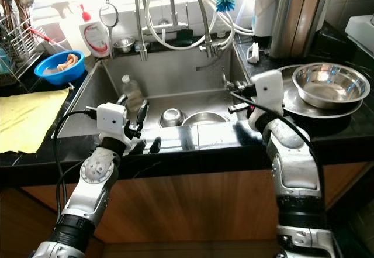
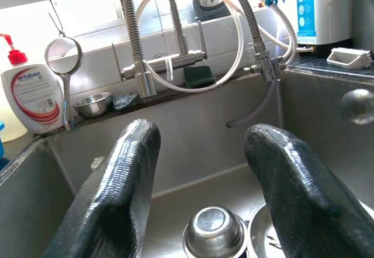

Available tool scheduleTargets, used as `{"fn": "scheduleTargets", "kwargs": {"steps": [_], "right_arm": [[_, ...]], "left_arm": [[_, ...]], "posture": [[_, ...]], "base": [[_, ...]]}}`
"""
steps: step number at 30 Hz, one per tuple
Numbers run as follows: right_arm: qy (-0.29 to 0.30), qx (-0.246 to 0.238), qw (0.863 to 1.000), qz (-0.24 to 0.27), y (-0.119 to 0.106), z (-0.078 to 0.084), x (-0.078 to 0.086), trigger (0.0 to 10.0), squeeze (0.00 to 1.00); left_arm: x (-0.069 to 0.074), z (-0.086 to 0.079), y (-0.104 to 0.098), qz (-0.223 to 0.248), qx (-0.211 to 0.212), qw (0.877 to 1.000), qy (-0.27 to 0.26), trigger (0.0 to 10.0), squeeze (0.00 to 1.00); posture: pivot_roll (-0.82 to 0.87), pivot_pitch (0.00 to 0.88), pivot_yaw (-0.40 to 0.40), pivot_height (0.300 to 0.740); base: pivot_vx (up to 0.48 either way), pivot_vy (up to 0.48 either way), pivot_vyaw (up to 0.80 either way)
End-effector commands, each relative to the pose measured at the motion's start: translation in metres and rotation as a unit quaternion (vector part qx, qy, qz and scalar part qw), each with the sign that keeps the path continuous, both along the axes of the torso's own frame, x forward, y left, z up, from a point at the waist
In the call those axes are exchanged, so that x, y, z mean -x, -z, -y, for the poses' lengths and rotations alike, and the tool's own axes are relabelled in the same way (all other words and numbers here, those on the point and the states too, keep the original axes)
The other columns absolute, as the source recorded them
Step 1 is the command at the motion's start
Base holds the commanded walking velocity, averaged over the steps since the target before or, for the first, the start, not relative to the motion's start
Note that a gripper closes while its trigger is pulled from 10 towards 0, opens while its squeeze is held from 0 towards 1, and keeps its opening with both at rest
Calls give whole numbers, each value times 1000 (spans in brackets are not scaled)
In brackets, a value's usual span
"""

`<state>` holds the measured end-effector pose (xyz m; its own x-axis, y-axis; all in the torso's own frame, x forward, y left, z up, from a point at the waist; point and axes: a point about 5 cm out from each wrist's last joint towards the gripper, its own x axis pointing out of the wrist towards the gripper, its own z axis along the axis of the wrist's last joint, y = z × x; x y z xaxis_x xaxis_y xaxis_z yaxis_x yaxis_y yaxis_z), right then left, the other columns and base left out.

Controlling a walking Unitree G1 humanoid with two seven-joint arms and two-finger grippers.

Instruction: Kitchen organization

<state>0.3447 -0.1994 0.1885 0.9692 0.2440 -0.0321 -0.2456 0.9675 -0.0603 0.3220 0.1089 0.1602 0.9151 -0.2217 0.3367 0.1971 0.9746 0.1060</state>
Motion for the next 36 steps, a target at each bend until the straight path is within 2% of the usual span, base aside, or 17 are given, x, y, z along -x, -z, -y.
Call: {"fn": "scheduleTargets", "kwargs": {"steps": [1,5,10,14,20,21,22,23,27,29,31,32,33,36], "right_arm": [[-16,-1,999,28,-12,-9,-6,10000,0],[-34,-21,999,33,-14,-12,-11,10000,0],[-39,-20,999,15,-7,-13,-21,10000,0],[-33,20,999,-24,11,-12,-26,10000,0],[-37,18,999,-13,8,-13,-29,10000,0],[-36,17,999,-11,7,-13,-30,10000,357],[-33,17,999,-8,6,-12,-32,10000,871],[-31,14,999,-7,6,-12,-33,10000,1000],[-26,12,1000,-1,2,-13,-35,10000,1000],[-26,15,1000,4,0,-13,-35,10000,961],[-32,21,999,15,-5,-16,-35,10000,137],[-33,23,999,17,-6,-16,-35,10000,137],[-36,30,999,25,-10,-18,-36,10000,0],[-35,54,997,41,-25,-23,-35,10000,0]], "left_arm": [[-2,-4,-2,6,-13,1000,-8,10000,0],[-3,-6,-2,5,-13,1000,-11,10000,0],[-2,-5,-1,3,-12,1000,-11,10000,0],[-2,-4,0,0,-11,1000,-11,10000,0],[-1,-7,2,-2,-12,1000,-15,10000,0],[-1,-8,2,-3,-13,1000,-16,10000,0],[-1,-8,2,-3,-13,1000,-16,10000,0],[-1,-8,2,-3,-13,1000,-17,10000,0],[-1,-8,2,-4,-14,1000,-16,10000,0],[-1,-7,2,-4,-14,1000,-16,10000,0],[-1,-7,2,-5,-14,1000,-16,10000,0],[-1,-7,2,-5,-14,1000,-16,10000,0],[-1,-8,2,-5,-15,1000,-16,10000,0],[-1,-8,2,-6,-15,1000,-16,10000,0]], "posture": [[-266,0,126,740],[-266,0,126,740],[-264,0,118,740],[-259,0,114,740],[-255,0,112,740],[-255,0,112,740],[-255,0,112,740],[-255,0,112,740],[-255,0,114,740],[-255,0,114,740],[-252,0,114,740],[-252,0,114,740],[-253,0,115,740],[-255,0,117,740]], "base": [[0,0,0],[0,0,0],[0,0,0],[0,0,0],[0,0,0],[0,0,0],[0,0,0],[0,0,0],[0,0,0],[0,0,0],[0,0,0],[0,0,0],[0,0,0],[0,0,0]]}}
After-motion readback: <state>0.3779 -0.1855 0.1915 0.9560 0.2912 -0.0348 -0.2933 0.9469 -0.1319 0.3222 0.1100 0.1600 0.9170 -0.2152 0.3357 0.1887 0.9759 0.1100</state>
